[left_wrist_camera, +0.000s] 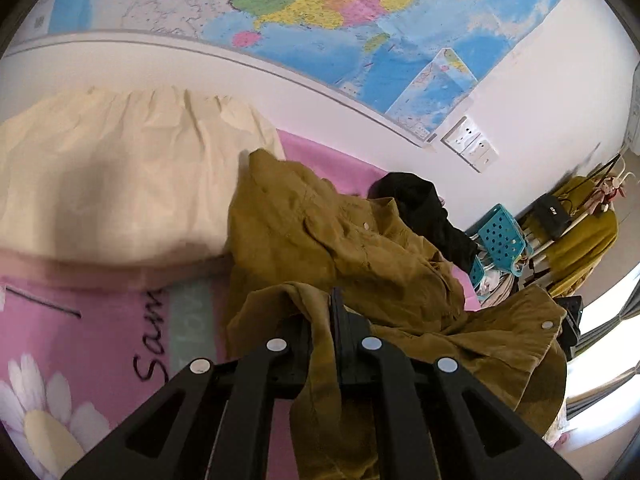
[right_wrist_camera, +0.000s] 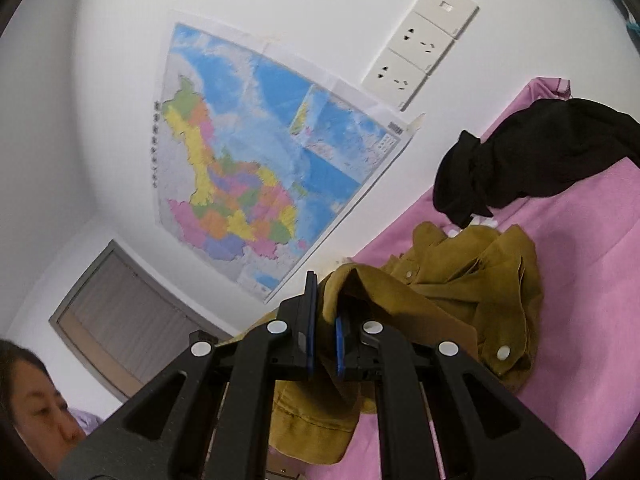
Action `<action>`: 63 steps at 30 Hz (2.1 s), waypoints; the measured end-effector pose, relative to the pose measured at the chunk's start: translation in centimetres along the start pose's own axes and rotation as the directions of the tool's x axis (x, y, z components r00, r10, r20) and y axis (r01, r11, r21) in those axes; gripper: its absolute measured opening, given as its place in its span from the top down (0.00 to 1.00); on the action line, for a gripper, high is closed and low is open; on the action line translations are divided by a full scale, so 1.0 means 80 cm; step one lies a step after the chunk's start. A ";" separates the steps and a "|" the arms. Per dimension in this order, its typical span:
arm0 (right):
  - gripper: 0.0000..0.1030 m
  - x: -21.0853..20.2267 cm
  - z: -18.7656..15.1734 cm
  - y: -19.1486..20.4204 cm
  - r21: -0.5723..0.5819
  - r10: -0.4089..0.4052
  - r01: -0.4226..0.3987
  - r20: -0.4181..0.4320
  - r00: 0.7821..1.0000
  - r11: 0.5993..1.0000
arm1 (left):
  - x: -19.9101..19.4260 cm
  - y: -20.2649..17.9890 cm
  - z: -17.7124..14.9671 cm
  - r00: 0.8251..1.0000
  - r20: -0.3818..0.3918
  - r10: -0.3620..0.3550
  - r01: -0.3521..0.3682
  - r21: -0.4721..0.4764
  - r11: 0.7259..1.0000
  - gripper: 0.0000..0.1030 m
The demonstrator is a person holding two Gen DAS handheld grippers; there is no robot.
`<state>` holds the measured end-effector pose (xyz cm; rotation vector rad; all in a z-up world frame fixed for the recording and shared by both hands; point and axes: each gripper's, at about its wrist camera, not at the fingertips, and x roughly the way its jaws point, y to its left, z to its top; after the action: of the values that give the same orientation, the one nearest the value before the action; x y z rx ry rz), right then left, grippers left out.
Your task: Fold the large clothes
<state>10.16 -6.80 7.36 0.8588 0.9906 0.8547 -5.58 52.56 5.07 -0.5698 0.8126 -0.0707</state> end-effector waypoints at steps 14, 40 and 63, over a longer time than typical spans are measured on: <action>0.93 0.058 0.048 -0.049 0.085 -0.104 0.104 -0.012 0.995 0.991 | 0.039 0.010 0.061 0.999 -0.041 0.023 -0.024 -0.039 0.999 0.91; 0.81 0.133 0.067 -0.154 0.189 -0.297 0.308 -0.087 0.951 0.932 | 0.139 0.062 0.123 0.982 -0.150 0.118 -0.142 -0.160 0.977 0.83; 0.98 0.220 0.015 -0.063 -0.469 -0.604 0.513 -0.055 0.795 0.719 | 0.069 -0.052 0.063 0.984 0.103 0.148 -0.171 0.273 0.947 0.31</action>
<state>17.70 6.59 -2.68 0.0536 1.1027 0.5941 2.41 49.84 6.28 -0.2355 0.7508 -0.0128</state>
